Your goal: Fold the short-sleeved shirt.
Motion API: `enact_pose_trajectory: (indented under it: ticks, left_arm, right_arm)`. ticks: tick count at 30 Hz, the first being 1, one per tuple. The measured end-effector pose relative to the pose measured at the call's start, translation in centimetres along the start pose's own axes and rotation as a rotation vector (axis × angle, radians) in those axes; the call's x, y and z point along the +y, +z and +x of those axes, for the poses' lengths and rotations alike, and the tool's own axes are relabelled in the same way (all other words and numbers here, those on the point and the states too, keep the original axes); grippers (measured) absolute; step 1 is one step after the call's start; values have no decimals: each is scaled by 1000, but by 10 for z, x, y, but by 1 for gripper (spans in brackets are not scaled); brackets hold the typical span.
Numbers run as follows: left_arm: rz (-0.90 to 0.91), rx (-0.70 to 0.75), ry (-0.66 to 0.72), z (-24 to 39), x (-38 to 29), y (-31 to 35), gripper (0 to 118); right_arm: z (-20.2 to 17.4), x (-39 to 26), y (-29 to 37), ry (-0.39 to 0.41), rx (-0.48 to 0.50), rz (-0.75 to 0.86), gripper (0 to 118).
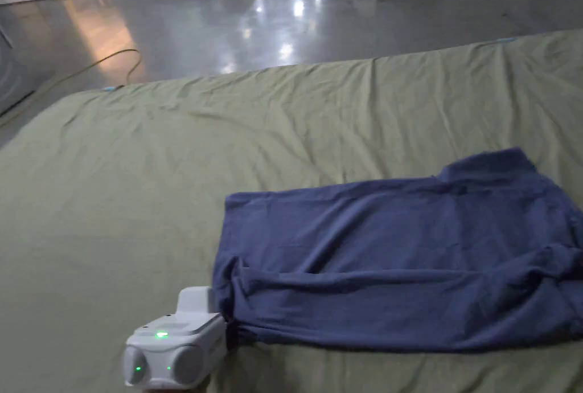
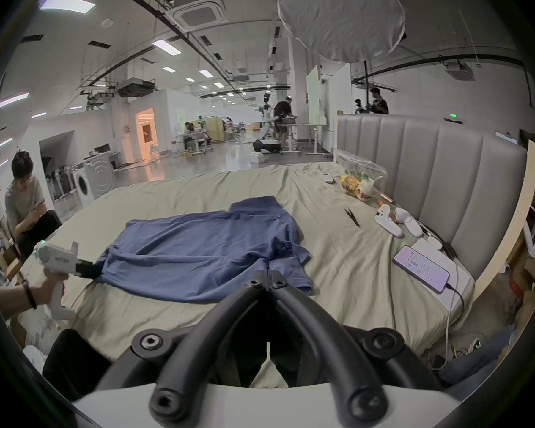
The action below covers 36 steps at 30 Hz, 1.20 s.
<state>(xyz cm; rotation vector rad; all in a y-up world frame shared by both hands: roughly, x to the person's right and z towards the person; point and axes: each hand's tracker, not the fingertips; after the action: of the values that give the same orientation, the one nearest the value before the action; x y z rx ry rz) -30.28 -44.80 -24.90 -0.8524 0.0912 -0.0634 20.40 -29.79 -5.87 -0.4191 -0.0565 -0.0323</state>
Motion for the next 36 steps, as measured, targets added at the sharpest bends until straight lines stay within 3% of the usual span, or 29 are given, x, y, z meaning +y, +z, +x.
enact_pose_trajectory:
  ticks: [1, 2, 3, 4, 5, 9, 10, 12, 18, 19, 20, 21, 24, 26, 29, 30, 33, 36]
  left_arm:
    - [-8, 15, -49, 0, -4, -10, 8]
    - [-18, 20, -71, 2, -4, -13, 8]
    - [-24, 19, -73, 2, -3, -14, 8]
    - [-24, 12, -62, -1, -2, -15, 8]
    - [-31, 1, -50, 2, 0, -6, 8]
    - [-42, -38, -17, -5, 3, -3, 8]
    - [-44, -39, -21, -5, 4, -3, 8]
    - [-49, -41, -27, -3, 4, -3, 8]
    - [-64, -56, -39, -6, 5, -6, 8]
    - [-62, -59, -32, -6, 4, -5, 8]
    - [-59, -59, -25, -6, 4, -4, 8]
    - [-56, -58, -18, -11, 5, -10, 8]
    - [-51, -67, 2, -16, 10, 1, 5]
    - [117, -124, 19, -19, 8, 27, 5]
    - [141, -103, 36, -27, 9, 56, 5]
    - [159, -120, 82, -33, 8, 65, 5]
    - [176, -137, 119, -37, 0, 101, 5]
    - [160, -132, 118, -44, -25, 125, 5]
  right_arm:
    - [4, 0, -11, -3, -49, 2, 7]
    - [10, -1, -26, -10, -58, -5, 28]
    - [20, -13, -47, -144, -42, -94, 45]
    - [33, -25, -69, -214, -54, -158, 56]
    - [39, -30, -92, -213, -53, -189, 58]
    - [48, -53, -166, -184, -103, -246, 58]
    - [46, -55, -181, -147, -114, -280, 58]
    - [41, -60, -207, -111, -113, -333, 58]
    - [36, -63, -250, -99, -71, -374, 52]
    - [36, -60, -248, -100, -76, -360, 42]
    - [36, -61, -247, -85, -83, -341, 12]
    - [34, -60, -246, -41, -107, -327, 9]
    - [30, -49, -236, -5, -80, -351, 9]
    - [31, -38, -222, -4, -85, -319, 9]
    - [29, -24, -197, 44, -149, -250, 8]
    - [29, -20, -186, 42, -180, -230, 8]
    - [31, -17, -148, -10, -133, -206, 8]
    - [37, -32, -115, 10, -161, -185, 8]
